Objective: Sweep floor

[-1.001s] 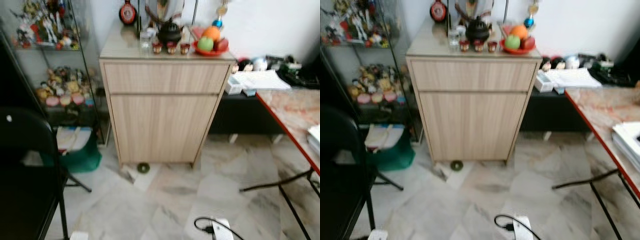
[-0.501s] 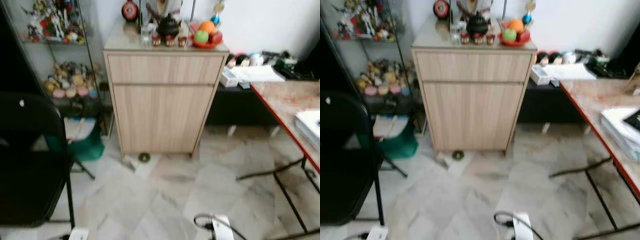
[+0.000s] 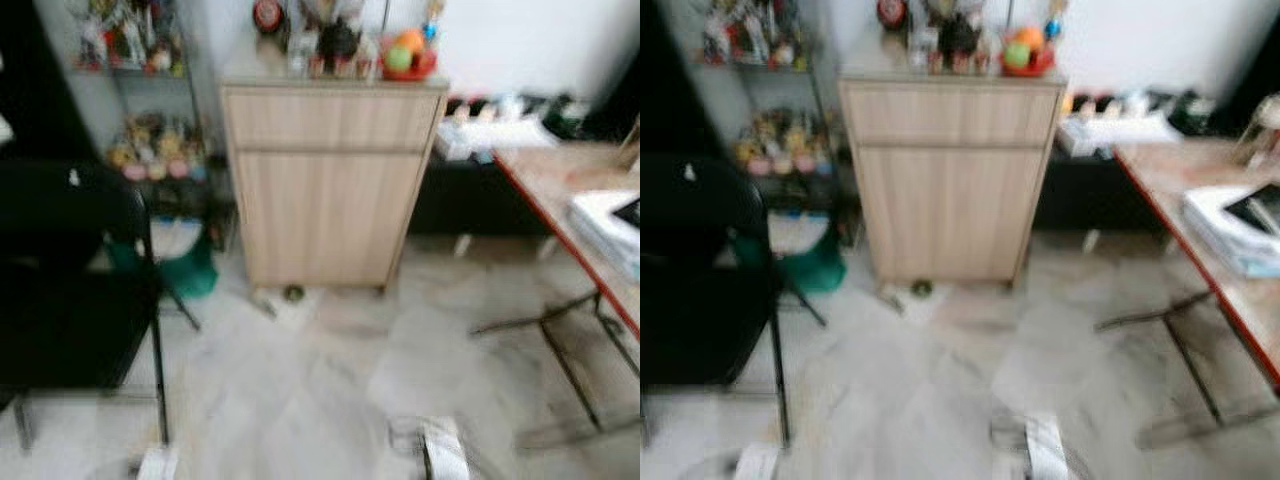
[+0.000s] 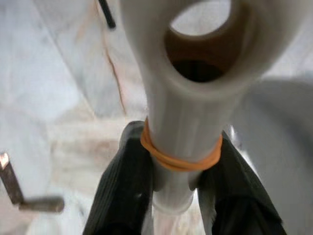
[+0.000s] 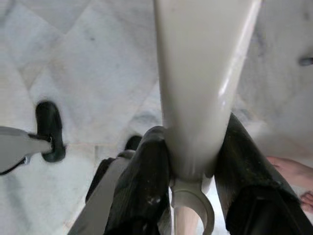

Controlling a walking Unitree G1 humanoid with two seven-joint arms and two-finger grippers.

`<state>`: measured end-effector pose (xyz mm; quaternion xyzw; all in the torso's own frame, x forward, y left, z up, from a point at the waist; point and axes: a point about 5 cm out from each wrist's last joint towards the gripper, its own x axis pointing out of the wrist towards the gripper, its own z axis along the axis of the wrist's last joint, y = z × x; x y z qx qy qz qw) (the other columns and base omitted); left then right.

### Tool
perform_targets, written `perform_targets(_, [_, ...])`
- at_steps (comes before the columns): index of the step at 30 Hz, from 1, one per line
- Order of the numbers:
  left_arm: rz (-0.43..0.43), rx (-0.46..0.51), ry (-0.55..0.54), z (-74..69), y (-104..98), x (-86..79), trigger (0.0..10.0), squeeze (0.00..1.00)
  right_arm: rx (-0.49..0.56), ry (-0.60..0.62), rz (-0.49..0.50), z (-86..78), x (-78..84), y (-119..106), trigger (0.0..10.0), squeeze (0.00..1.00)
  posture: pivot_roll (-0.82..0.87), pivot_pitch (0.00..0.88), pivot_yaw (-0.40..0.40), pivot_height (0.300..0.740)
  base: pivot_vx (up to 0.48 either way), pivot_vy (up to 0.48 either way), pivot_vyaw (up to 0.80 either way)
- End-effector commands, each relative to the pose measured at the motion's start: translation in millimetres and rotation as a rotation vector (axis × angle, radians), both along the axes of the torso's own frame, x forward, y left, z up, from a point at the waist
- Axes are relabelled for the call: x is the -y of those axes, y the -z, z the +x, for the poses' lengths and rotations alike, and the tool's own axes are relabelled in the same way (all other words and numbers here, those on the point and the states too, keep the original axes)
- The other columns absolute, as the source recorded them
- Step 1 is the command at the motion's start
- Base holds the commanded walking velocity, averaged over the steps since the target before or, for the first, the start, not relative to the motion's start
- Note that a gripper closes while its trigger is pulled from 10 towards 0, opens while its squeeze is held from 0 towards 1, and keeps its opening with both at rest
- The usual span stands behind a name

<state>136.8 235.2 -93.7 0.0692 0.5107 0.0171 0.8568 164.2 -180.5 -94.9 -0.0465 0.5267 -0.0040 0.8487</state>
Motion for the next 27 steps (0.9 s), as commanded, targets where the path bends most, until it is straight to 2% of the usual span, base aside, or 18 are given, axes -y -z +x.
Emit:
perform_targets(1, [-0.059,0.075,-0.068,20.7,-6.3,6.7,10.0,0.00,0.198,0.152,0.201,35.3,-22.7,-16.4,10.0,0.00,0.01,0.000,-0.061,0.740,-0.285,0.000,0.00])
perform_targets(8, [-0.057,0.073,-0.072,17.2,-6.1,2.6,10.0,0.00,0.193,0.150,0.199,34.0,-22.9,-15.7,10.0,0.00,0.02,0.000,-0.060,0.740,-0.283,0.000,0.00])
perform_targets(16, [-0.062,0.070,-0.066,14.7,-3.6,9.2,10.0,0.00,0.188,0.148,0.200,32.8,-22.4,-15.0,10.0,0.00,0.02,0.000,-0.059,0.740,-0.283,0.000,0.00])
perform_targets(22, [-0.059,0.069,-0.066,15.9,-4.2,8.3,10.0,0.00,0.185,0.147,0.200,31.8,-22.4,-14.6,10.0,0.00,0.02,0.000,-0.058,0.740,-0.284,0.000,0.00])
perform_targets(27, [-0.062,0.077,-0.060,21.9,-4.2,18.1,10.0,0.00,0.183,0.143,0.198,31.2,-22.4,-14.3,10.0,0.00,0.02,0.000,-0.060,0.740,-0.056,0.000,0.00])
